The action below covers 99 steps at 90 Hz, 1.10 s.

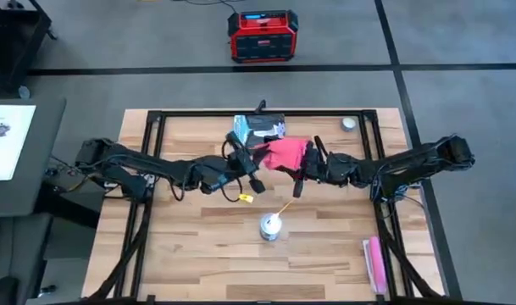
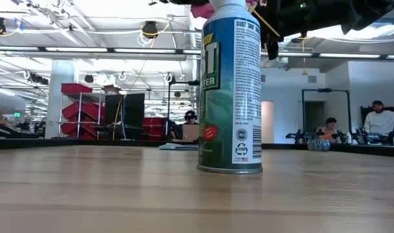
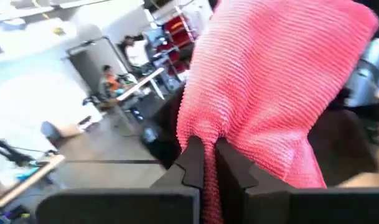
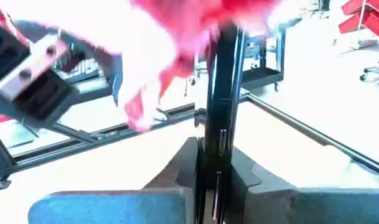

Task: Apply microfiber cloth
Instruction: Wipe the back of the cellphone with the pink microfiber cloth

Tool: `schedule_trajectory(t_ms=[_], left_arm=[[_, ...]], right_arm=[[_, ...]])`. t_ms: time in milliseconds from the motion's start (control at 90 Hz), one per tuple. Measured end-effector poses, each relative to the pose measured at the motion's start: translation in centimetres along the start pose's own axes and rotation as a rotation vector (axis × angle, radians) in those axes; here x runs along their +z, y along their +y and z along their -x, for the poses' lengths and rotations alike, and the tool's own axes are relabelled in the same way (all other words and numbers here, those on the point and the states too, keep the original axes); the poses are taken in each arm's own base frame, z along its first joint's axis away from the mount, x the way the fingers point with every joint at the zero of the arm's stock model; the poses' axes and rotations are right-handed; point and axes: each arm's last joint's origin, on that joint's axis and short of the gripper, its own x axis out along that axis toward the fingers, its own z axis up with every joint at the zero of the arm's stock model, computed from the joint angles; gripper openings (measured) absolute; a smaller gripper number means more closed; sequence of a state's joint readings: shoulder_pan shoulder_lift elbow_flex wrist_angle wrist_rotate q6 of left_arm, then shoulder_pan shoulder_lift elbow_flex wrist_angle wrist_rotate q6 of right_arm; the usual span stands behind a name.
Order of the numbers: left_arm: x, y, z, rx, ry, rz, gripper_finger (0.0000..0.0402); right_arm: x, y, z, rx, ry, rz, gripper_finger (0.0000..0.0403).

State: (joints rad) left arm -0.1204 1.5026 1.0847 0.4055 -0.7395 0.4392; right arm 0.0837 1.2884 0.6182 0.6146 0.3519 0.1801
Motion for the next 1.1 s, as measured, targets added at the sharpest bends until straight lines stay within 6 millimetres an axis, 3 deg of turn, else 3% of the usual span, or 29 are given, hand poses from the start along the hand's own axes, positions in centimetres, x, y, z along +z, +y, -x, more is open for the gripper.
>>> schedule_trajectory(t_ms=[633, 1100], left_arm=[[-2.7, -2.1, 0.4, -0.051, 0.131, 0.066, 0.0], [-0.1, 0.0, -0.5, 0.046, 0.051, -0.062, 0.0]], right_arm=[[-0.2, 0.0, 0.0, 0.007, 0.016, 0.014, 0.0015], [-0.3, 0.1, 0.1, -0.001, 0.025, -0.012, 0.0015]])
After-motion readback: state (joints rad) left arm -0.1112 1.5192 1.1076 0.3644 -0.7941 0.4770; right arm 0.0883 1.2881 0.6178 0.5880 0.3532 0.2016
